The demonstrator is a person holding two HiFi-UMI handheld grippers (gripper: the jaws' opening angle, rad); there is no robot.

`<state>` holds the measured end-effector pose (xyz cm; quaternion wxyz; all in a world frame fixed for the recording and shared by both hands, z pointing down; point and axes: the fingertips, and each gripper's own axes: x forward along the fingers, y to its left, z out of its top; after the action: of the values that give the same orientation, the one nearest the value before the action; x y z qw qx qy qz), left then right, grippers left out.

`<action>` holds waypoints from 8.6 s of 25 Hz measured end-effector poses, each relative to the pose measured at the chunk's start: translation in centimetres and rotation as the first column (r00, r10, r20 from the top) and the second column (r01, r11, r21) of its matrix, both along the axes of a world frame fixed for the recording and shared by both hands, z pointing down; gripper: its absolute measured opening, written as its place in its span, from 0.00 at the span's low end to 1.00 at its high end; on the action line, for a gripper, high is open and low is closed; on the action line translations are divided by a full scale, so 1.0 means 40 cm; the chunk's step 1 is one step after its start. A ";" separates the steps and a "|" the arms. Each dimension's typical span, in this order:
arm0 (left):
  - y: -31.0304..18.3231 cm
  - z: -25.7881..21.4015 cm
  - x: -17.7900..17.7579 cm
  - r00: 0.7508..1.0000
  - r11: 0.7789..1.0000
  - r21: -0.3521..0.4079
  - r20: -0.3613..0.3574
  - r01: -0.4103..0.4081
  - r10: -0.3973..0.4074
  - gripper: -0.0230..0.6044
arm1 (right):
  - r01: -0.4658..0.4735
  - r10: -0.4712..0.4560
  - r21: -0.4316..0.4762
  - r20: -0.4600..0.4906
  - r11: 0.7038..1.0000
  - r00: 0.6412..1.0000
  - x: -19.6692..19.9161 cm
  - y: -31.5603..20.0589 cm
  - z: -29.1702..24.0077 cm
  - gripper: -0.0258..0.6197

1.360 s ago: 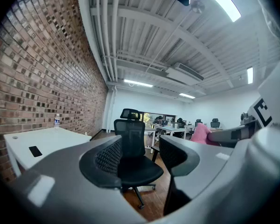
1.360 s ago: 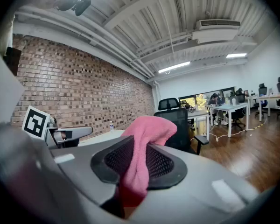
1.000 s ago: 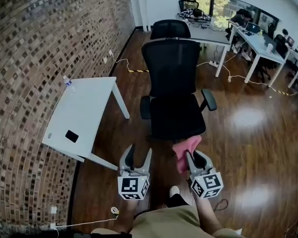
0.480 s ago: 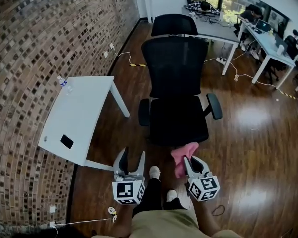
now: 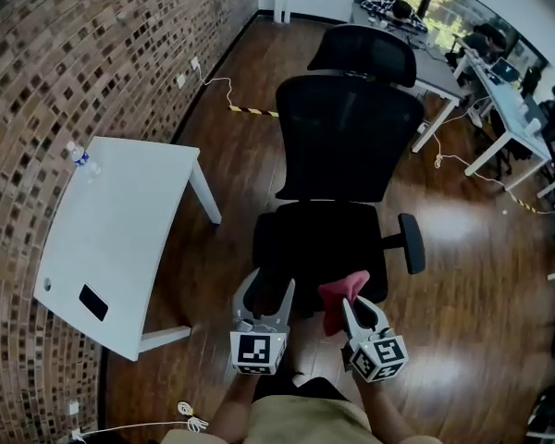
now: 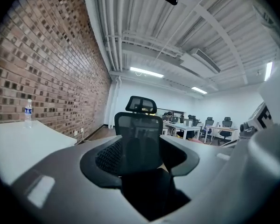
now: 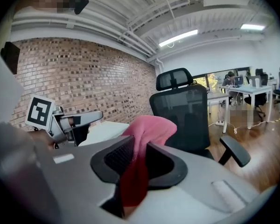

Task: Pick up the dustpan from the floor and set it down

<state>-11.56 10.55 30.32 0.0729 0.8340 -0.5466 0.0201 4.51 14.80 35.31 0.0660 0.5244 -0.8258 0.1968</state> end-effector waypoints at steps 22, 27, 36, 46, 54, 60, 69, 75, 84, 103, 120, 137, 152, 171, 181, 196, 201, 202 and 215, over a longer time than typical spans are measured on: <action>-0.513 0.312 -0.001 0.991 0.994 -0.109 0.134 0.032 -0.017 0.47 | 0.158 -0.196 -0.339 -0.082 0.928 0.977 -0.141 -0.817 0.758 0.17; -0.546 0.384 0.004 0.958 0.997 -0.075 0.285 -0.013 0.034 0.48 | 0.208 -0.266 -0.352 -0.125 0.913 0.956 -0.289 -0.902 0.933 0.17; -0.530 0.464 0.051 0.978 0.969 -0.240 0.208 0.054 -0.003 0.48 | 0.079 -0.192 -0.482 -0.190 0.873 0.963 -0.137 -0.970 1.098 0.17; -0.536 0.497 0.152 0.982 0.960 -0.278 0.185 0.025 0.028 0.47 | -0.192 -0.041 -0.463 -0.446 0.866 0.894 0.393 -0.957 1.135 0.17; -0.554 0.490 0.172 0.985 0.964 -0.267 0.171 0.011 0.036 0.47 | -0.352 0.029 -0.433 -0.597 0.830 0.802 0.609 -0.969 1.102 0.17; -0.562 0.477 0.148 0.986 0.962 -0.266 0.164 0.058 -0.014 0.47 | -0.175 0.000 -0.401 -0.400 0.899 0.917 0.371 -0.964 1.058 0.17; -0.520 0.481 0.090 0.974 0.960 -0.266 0.224 0.089 -0.028 0.46 | 0.189 -0.245 -0.444 -0.072 0.876 0.967 -0.262 -0.867 1.060 0.17; -0.511 0.498 0.110 0.980 0.954 -0.283 0.197 0.095 -0.039 0.46 | 0.102 -0.221 -0.465 -0.208 0.879 0.953 -0.095 -0.892 1.095 0.17; -0.512 0.494 0.196 0.985 0.956 -0.291 0.169 0.035 0.015 0.46 | -0.293 -0.068 -0.477 -0.605 0.829 0.793 0.574 -0.883 1.112 0.17; -0.486 0.461 0.184 0.983 0.983 -0.178 0.173 -0.038 0.069 0.41 | 0.295 -0.340 -0.494 0.000 0.818 0.940 -0.272 -0.798 1.071 0.17; -0.575 0.484 0.416 0.981 0.972 -0.156 0.047 -0.177 0.186 0.51 | -0.197 -0.127 -0.565 -0.482 0.801 0.867 0.527 -0.741 1.098 0.17; -0.541 0.457 0.186 0.991 0.968 -0.228 0.047 -0.108 0.122 0.64 | 0.307 -0.398 -0.582 -0.031 0.753 0.917 -0.177 -0.675 1.075 0.17; -0.616 0.601 0.536 0.934 0.913 -0.238 0.053 -0.333 0.354 0.53 | -0.283 -0.094 -0.544 -0.563 0.790 0.821 0.628 -0.640 1.100 0.17; -0.564 0.450 0.157 0.973 0.973 -0.199 0.174 -0.116 0.152 0.49 | 0.386 -0.429 -0.555 0.058 0.737 0.902 -0.241 -0.525 1.085 0.18; -0.574 0.481 0.281 0.972 0.966 -0.192 0.120 -0.176 0.201 0.49 | -0.074 -0.204 -0.644 -0.346 0.761 0.916 0.410 -0.521 1.145 0.18; -0.502 0.424 0.184 0.986 0.976 -0.207 0.138 -0.065 0.095 0.47 | 0.054 -0.111 -0.628 -0.053 0.776 0.992 0.096 -0.460 1.055 0.18; -0.450 0.396 0.091 0.985 0.979 -0.202 0.169 0.007 0.028 0.47 | 0.332 -0.360 -0.586 0.073 0.739 0.930 -0.255 -0.373 1.050 0.18; -0.444 0.397 0.075 0.984 0.979 -0.202 0.175 0.023 0.013 0.47 | 0.355 -0.386 -0.573 0.072 0.739 0.920 -0.285 -0.370 1.049 0.18; -0.422 0.457 0.243 0.992 0.971 -0.234 0.092 -0.059 0.082 0.46 | -0.114 -0.198 -0.641 -0.394 0.759 0.898 0.528 -0.404 1.122 0.18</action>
<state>-1.84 -6.32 48.59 0.1406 0.8367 -0.5135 0.1282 25.64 -1.37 80.20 0.4319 0.4799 -0.6810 0.3454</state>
